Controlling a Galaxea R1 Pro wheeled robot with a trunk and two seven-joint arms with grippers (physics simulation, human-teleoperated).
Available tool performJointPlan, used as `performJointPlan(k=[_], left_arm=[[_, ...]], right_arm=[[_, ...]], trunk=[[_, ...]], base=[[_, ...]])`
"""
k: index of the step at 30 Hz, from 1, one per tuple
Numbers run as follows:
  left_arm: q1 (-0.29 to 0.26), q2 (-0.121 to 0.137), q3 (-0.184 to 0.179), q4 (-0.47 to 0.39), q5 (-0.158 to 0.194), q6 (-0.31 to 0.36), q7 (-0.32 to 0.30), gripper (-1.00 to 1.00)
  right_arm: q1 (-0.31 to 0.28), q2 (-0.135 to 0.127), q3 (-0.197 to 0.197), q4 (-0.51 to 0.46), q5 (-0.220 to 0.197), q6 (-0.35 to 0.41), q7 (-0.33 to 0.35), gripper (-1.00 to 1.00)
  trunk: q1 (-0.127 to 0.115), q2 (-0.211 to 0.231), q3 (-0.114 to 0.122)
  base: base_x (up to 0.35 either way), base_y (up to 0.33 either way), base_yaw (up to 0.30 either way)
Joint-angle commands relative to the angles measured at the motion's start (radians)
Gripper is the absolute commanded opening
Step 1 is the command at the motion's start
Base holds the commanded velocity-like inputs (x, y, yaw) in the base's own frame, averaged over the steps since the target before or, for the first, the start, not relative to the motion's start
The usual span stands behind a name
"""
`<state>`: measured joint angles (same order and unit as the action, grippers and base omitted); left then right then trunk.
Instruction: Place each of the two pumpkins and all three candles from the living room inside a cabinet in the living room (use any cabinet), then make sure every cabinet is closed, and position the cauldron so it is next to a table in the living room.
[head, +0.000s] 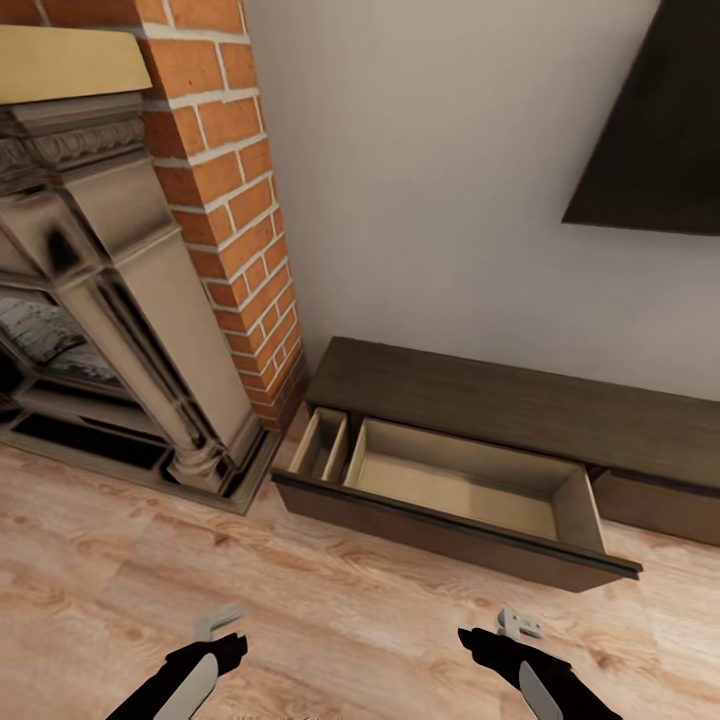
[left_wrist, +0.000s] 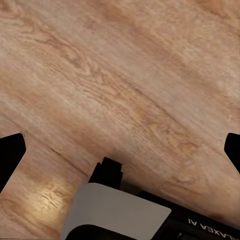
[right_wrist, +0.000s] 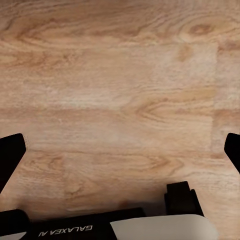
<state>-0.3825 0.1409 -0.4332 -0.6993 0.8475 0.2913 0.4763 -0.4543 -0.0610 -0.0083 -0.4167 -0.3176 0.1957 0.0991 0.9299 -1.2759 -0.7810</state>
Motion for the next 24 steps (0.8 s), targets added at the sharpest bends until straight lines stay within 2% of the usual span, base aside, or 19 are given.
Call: performJointPlan(k=[1, 14, 19, 24], left_arm=[[-0.001, 0.002, -0.005, -0.002, 0.007, 0.002, 0.008, 1.00], [-0.001, 0.002, 0.004, -0.002, 0.007, 0.002, 0.008, 1.00], [-0.001, 0.003, 0.006, -0.009, 0.008, 0.003, 0.012, 1.00], [-0.001, 0.002, 0.008, -0.011, 0.012, 0.003, 0.013, 1.00]], right_arm=[[0.000, 0.000, -0.001, -0.002, -0.006, 0.004, 0.002, 1.00], [0.000, 0.000, 0.001, -0.002, -0.006, 0.001, 0.002, 1.00], [0.000, 0.000, 0.030, -0.002, -0.007, 0.001, 0.001, 1.00], [0.000, 0.001, 0.039, -0.001, -0.008, -0.014, 0.001, 1.00]], trunk=[[0.000, 0.000, -0.001], [0.000, 0.000, -0.001], [0.000, 0.000, -0.001], [0.000, 0.000, -0.001]], base=[[-0.001, 0.000, 0.290], [0.000, 0.000, 0.290], [0.000, 0.000, 0.290], [0.000, 0.000, 0.290]])
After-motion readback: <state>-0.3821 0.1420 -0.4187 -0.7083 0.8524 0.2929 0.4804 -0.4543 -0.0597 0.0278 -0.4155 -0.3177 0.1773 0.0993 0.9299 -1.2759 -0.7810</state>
